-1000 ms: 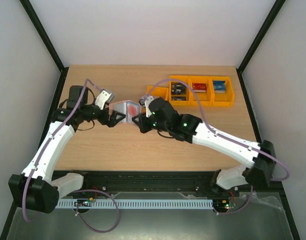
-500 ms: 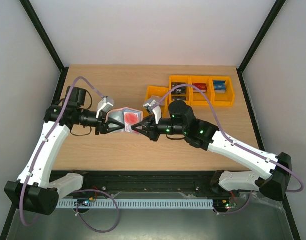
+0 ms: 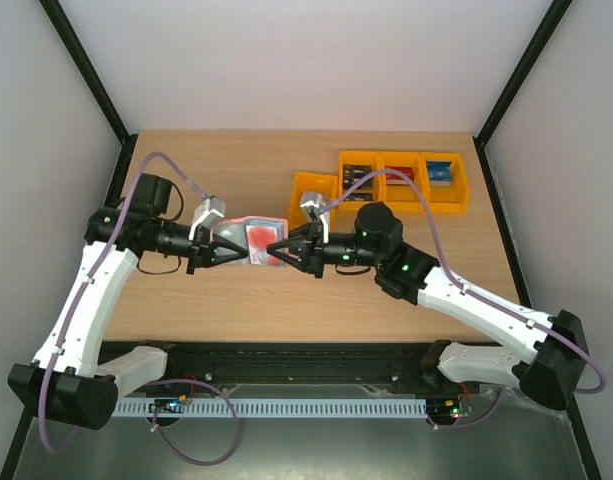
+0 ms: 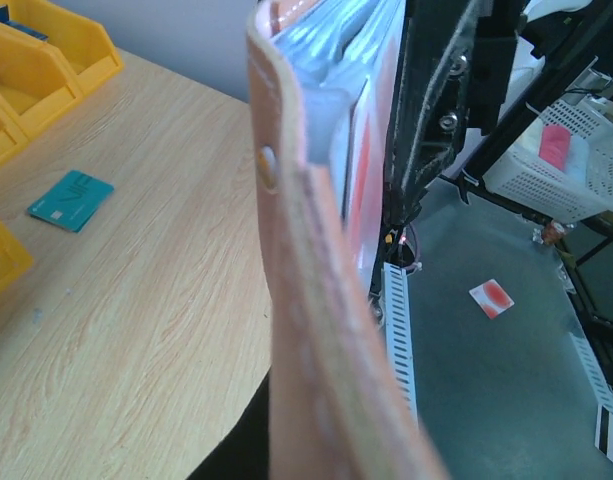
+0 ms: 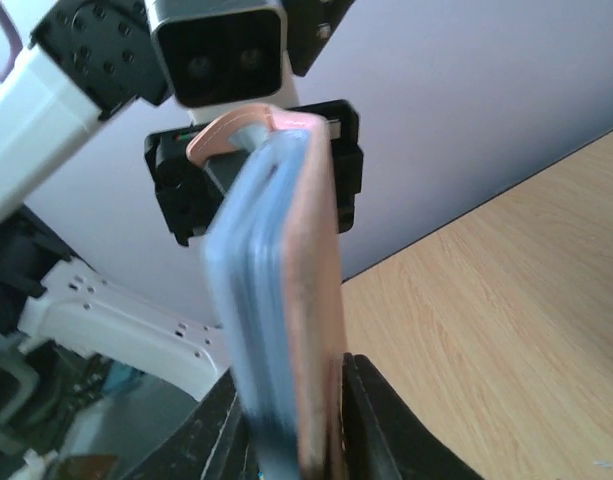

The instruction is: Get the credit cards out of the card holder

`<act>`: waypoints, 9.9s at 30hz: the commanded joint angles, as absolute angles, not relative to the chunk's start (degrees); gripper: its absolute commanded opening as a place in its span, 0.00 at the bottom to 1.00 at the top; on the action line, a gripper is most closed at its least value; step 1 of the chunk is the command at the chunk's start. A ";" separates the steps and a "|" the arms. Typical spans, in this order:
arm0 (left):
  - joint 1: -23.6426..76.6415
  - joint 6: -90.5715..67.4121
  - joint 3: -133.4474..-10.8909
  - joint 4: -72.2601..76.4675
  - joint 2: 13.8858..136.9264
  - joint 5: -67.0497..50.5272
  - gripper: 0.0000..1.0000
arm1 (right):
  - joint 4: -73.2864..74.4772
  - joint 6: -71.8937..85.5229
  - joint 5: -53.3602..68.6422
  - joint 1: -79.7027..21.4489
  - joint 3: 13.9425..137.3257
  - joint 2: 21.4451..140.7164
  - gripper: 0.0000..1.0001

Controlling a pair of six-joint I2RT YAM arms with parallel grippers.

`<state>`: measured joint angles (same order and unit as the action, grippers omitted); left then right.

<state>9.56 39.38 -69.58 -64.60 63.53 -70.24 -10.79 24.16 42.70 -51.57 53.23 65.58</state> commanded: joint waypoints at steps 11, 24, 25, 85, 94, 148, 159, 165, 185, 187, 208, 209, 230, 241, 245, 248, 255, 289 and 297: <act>7.07 15.06 -68.42 -45.24 63.69 -50.11 0.55 | -8.17 31.47 17.59 -49.92 52.15 62.94 0.02; 8.29 10.44 -65.52 -39.69 66.75 -50.07 0.39 | 15.80 33.34 -16.51 -53.31 67.56 78.64 0.02; 9.18 10.65 -65.49 -39.81 67.18 -52.70 0.39 | 13.72 32.29 -12.74 -53.59 67.90 79.55 0.02; 3.45 20.17 -73.51 -50.17 66.99 -69.30 0.02 | -26.32 39.76 36.40 -46.88 58.56 77.96 0.15; 3.23 18.46 -71.29 -48.96 66.79 -76.16 0.11 | -26.16 40.55 40.66 -46.89 60.62 78.86 0.02; 6.11 20.97 -70.26 -52.27 62.80 -68.86 0.23 | -23.10 39.26 44.68 -46.86 58.08 72.32 0.02; 9.63 16.69 -69.06 -48.48 62.70 -68.44 0.02 | -26.66 40.93 46.54 -46.94 56.67 71.99 0.02; 7.94 22.53 -69.54 -53.78 62.24 -69.89 0.02 | -21.86 35.97 46.74 -46.88 54.75 68.15 0.14; 4.99 27.41 -69.99 -57.55 61.44 -63.95 0.02 | -3.01 26.31 35.19 -46.37 55.79 62.07 0.02; 4.25 28.07 -69.94 -57.97 61.48 -62.86 0.02 | -1.26 25.80 34.13 -45.28 55.61 61.36 0.02; -1.47 24.30 -73.78 -52.00 66.24 -51.13 0.02 | 1.29 34.97 44.15 -47.32 45.15 75.96 0.02; -1.16 24.86 -74.23 -52.30 67.07 -51.56 0.02 | -0.26 34.96 46.12 -47.73 45.11 77.74 0.02; 12.02 38.01 -78.20 -62.33 78.50 -49.64 0.02 | 33.71 11.78 28.30 -40.23 64.87 75.95 0.90; 17.14 51.61 -81.47 -74.00 80.89 -53.95 0.02 | 12.05 9.91 42.67 -40.19 68.96 74.42 0.88; 18.30 50.83 -82.80 -73.83 82.14 -53.43 0.02 | 13.58 9.05 46.28 -40.25 71.79 77.10 0.78; 18.90 51.27 -82.70 -73.87 82.31 -54.08 0.02 | 11.93 8.11 47.51 -40.25 70.22 75.99 0.75; 19.94 49.63 -82.51 -73.10 82.18 -53.51 0.02 | 9.40 8.03 48.58 -40.20 67.70 74.42 0.38; 18.92 3.97 -55.72 -30.35 81.65 -41.00 0.97 | 10.76 25.19 28.55 12.60 46.17 83.09 0.02; 16.99 4.86 -54.60 -30.34 80.87 -43.21 0.98 | 4.39 26.14 32.29 13.85 48.44 93.58 0.02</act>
<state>17.80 5.50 -55.75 -30.89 81.80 -41.58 8.71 25.96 30.85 13.08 46.46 91.20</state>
